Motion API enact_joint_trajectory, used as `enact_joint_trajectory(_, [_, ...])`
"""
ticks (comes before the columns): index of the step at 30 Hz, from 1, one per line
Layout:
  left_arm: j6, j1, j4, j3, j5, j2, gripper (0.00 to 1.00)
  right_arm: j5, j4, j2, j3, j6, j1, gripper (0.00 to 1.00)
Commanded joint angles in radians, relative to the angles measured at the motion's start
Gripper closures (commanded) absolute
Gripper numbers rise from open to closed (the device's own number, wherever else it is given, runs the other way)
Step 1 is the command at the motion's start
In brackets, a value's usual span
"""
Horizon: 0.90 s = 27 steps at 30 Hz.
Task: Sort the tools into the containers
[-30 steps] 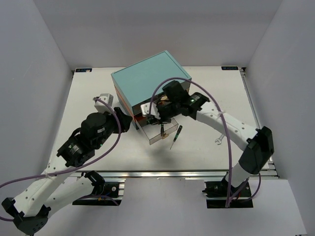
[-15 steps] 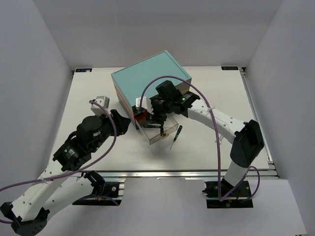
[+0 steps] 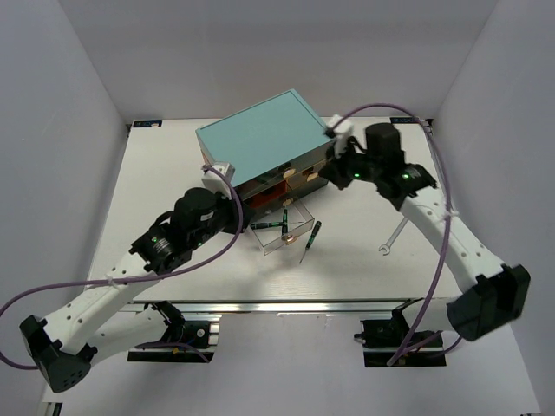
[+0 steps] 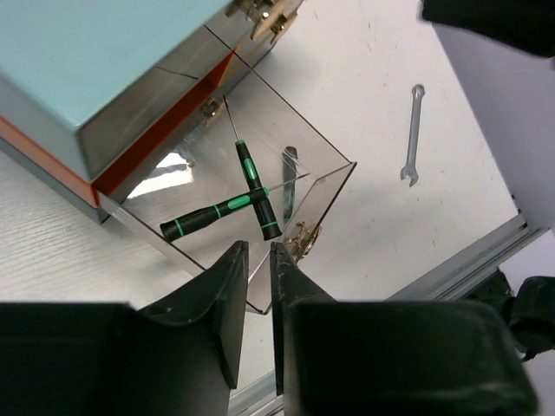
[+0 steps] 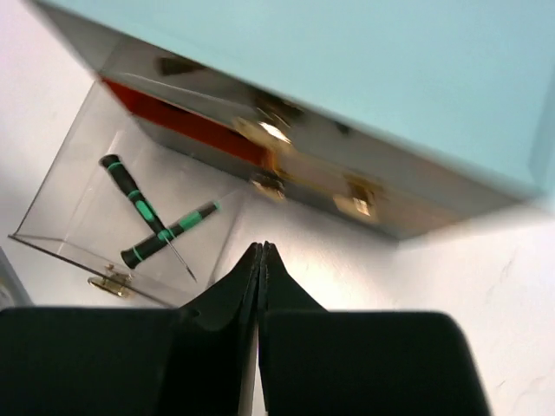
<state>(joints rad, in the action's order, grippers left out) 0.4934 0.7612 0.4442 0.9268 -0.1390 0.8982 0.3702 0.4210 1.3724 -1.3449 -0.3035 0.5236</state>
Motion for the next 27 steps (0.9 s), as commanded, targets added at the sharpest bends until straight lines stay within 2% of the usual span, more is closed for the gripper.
enact_joint_trajectory(1, [-0.024, 0.016, -0.053, 0.053, 0.016, 0.021, 0.71, 0.03, -0.031, -0.076, 0.139, 0.289, -0.136, 1.0])
enact_joint_trajectory(6, [-0.026, 0.021, -0.056, 0.06, 0.009, 0.041, 0.6, -0.031, -0.074, -0.197, 0.439, 0.485, -0.188, 0.99])
enact_joint_trajectory(8, [-0.026, 0.02, -0.052, 0.063, 0.001, 0.041, 0.59, -0.06, -0.131, -0.213, 0.527, 0.558, -0.188, 0.87])
enact_joint_trajectory(9, [-0.027, 0.02, -0.042, 0.067, -0.008, 0.039, 0.59, -0.065, -0.149, -0.211, 0.545, 0.616, -0.188, 0.76])
enact_joint_trajectory(12, [-0.03, 0.02, -0.016, 0.079, -0.02, 0.034, 0.59, -0.077, -0.223, -0.164, 0.582, 0.703, -0.185, 0.62])
enact_joint_trajectory(15, [-0.024, 0.02, 0.001, 0.078, -0.036, 0.018, 0.59, -0.111, -0.284, -0.069, 0.581, 0.759, -0.175, 0.6])
enact_joint_trajectory(18, [-0.004, 0.021, 0.014, 0.069, -0.047, -0.011, 0.59, -0.18, -0.277, 0.043, 0.52, 0.836, -0.152, 0.6])
enact_joint_trajectory(22, [0.031, 0.023, 0.037, 0.035, -0.079, -0.065, 0.59, -0.301, -0.239, 0.119, 0.445, 0.877, -0.099, 0.57])
enact_joint_trajectory(27, [0.051, 0.023, 0.065, 0.009, -0.106, -0.126, 0.59, -0.324, -0.235, 0.183, 0.415, 0.914, -0.062, 0.54])
